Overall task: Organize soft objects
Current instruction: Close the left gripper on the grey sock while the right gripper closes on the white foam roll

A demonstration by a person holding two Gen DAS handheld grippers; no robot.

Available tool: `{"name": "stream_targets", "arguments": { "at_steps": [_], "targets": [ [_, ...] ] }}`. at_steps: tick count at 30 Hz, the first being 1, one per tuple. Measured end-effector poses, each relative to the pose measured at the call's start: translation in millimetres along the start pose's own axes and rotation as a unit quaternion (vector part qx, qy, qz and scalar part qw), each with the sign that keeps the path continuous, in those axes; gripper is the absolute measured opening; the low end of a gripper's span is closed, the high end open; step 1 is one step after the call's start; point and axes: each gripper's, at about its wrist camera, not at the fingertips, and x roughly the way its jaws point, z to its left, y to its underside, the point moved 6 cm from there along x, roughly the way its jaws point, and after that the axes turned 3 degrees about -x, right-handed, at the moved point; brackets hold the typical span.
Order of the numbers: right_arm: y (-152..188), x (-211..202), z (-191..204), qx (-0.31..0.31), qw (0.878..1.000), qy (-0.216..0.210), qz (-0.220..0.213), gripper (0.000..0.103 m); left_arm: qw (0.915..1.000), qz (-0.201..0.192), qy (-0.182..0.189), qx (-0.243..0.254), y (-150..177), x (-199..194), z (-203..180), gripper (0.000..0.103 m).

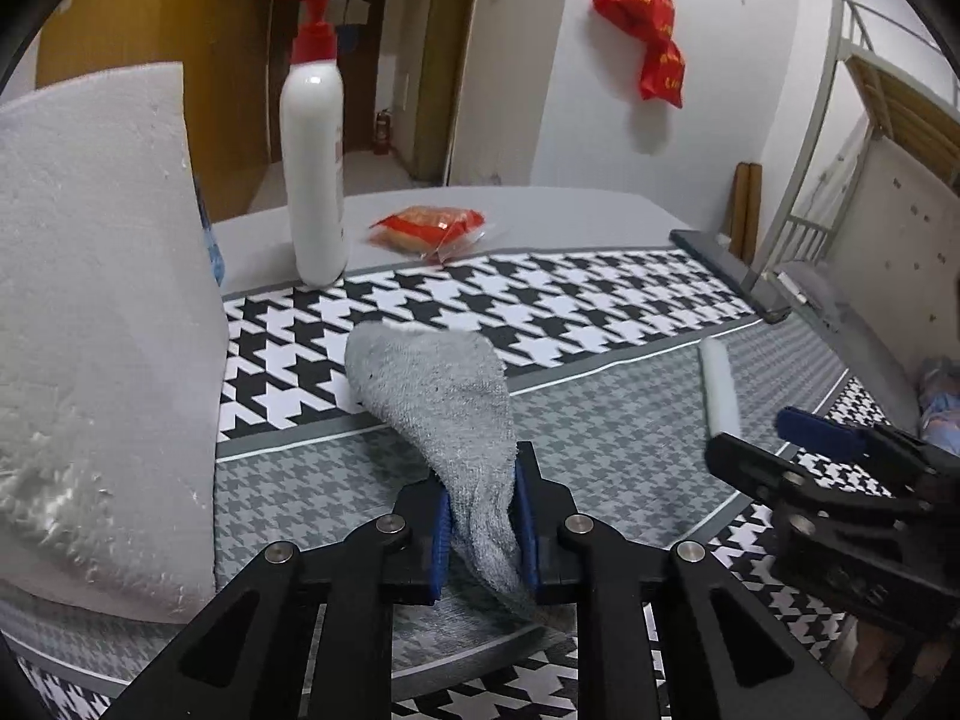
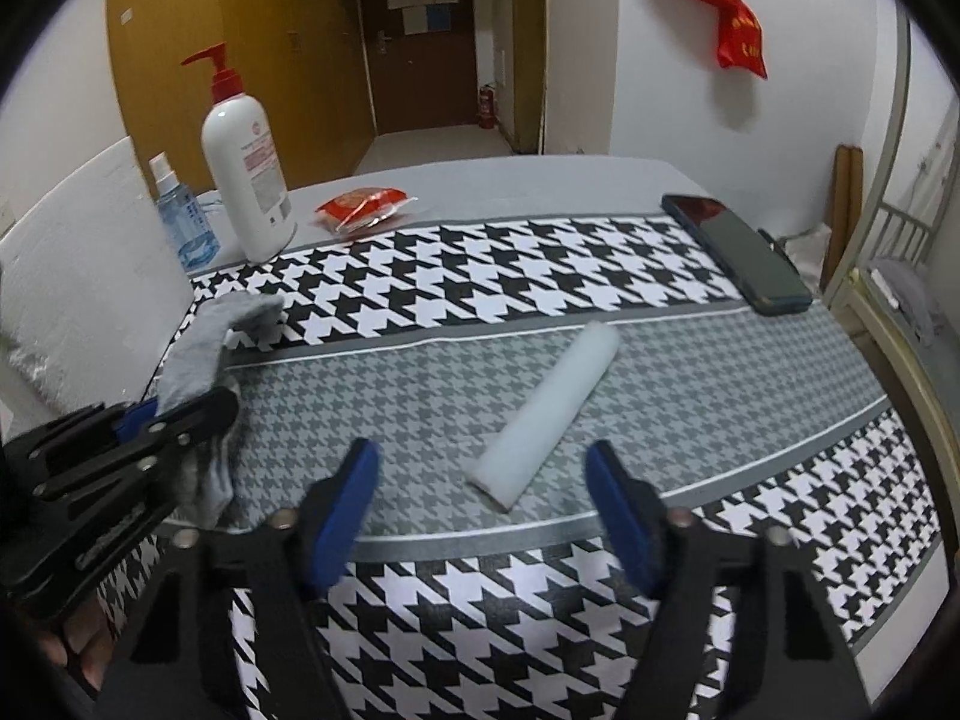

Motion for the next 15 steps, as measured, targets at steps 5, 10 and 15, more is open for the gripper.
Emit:
{"name": "stream_targets", "arguments": {
  "at_steps": [5, 10, 15],
  "targets": [
    [1, 10, -6, 0.015, 1.000, 0.012, 0.015, 0.061, 0.9999, -0.012, 0.006, 0.006, -1, -6, -4, 0.020],
    [3, 22, -6, 0.014, 0.999, 0.011, 0.032, 0.049, 0.9999, -0.011, 0.006, 0.007, 0, -5, -4, 0.020],
    [2, 24, -7, 0.016, 0.999, 0.016, 0.034, 0.048, 0.9999, -0.012, 0.001, 0.006, 0, -4, -3, 0.020]
  ]
}}
